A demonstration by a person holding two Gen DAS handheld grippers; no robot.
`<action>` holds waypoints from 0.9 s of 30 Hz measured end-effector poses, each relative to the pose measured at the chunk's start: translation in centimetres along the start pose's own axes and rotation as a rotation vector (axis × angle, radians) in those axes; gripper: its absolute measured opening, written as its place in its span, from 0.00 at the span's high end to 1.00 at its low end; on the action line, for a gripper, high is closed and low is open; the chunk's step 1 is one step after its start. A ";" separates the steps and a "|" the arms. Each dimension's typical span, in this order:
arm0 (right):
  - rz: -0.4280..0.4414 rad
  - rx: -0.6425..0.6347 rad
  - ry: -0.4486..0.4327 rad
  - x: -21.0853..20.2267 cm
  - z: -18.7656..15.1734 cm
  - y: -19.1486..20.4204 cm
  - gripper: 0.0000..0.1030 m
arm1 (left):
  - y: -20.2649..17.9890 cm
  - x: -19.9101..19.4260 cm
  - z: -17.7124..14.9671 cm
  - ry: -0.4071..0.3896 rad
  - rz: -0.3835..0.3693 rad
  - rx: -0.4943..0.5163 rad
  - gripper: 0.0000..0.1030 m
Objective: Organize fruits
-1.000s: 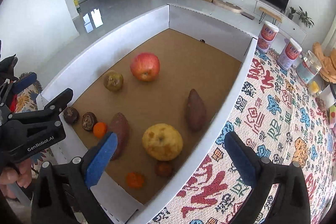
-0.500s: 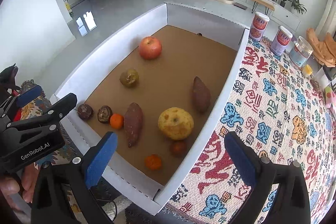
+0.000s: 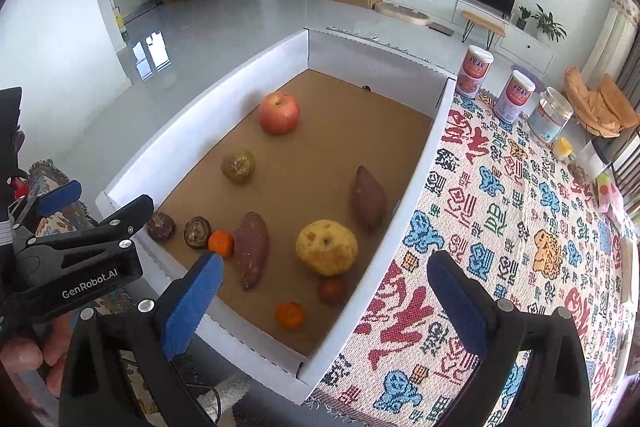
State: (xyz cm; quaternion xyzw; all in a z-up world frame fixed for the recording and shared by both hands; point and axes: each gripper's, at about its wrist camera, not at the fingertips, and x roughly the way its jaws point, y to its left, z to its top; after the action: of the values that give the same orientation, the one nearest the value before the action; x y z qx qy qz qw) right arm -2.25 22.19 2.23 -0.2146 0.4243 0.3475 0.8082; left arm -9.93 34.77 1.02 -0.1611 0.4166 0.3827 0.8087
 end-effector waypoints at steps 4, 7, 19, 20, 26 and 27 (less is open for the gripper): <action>-0.014 -0.001 -0.003 -0.1 -0.1 0.0 0.02 | 0.1 0.1 0.0 -0.006 0.017 -0.001 0.03; -0.032 -0.005 -0.009 -0.2 -0.2 -0.1 0.02 | 0.4 0.3 0.0 0.000 0.001 -0.012 0.03; -0.053 -0.009 -0.011 -0.2 -0.4 -0.2 0.02 | 0.3 0.3 -0.1 -0.001 -0.004 0.000 0.03; -0.052 -0.009 -0.010 -0.2 -0.4 -0.2 0.02 | 0.3 0.3 -0.1 0.000 -0.004 -0.001 0.03; -0.052 -0.009 -0.001 0.1 -0.5 0.1 0.02 | 0.6 0.2 -0.3 -0.006 -0.031 -0.012 0.03; -0.050 -0.007 0.000 0.2 -0.5 0.1 0.02 | 0.6 0.0 -0.4 -0.013 -0.038 -0.011 0.03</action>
State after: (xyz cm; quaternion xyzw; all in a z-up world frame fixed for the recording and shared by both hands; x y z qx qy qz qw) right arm -2.51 22.02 1.79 -0.2279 0.4177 0.3287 0.8158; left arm -10.59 34.97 0.82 -0.1710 0.4060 0.3707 0.8176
